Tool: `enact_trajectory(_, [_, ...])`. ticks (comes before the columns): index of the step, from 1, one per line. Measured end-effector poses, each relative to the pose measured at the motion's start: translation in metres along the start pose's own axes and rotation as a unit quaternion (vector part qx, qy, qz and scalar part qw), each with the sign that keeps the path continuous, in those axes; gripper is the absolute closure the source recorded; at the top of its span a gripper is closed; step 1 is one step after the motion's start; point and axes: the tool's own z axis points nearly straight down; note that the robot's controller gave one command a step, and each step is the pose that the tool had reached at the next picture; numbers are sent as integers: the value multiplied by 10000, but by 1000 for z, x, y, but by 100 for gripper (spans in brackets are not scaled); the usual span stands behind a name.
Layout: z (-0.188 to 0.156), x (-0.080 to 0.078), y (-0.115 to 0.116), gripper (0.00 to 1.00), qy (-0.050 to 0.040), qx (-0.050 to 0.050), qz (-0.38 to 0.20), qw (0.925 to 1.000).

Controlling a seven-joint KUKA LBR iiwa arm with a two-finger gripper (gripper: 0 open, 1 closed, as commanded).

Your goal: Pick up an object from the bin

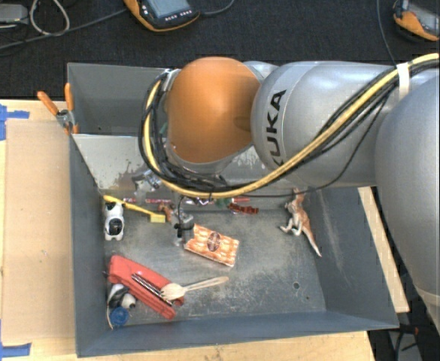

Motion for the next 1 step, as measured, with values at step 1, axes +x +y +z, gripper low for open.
enact_trajectory(1, [13,17,-30,0,8,-7,-643,9979])
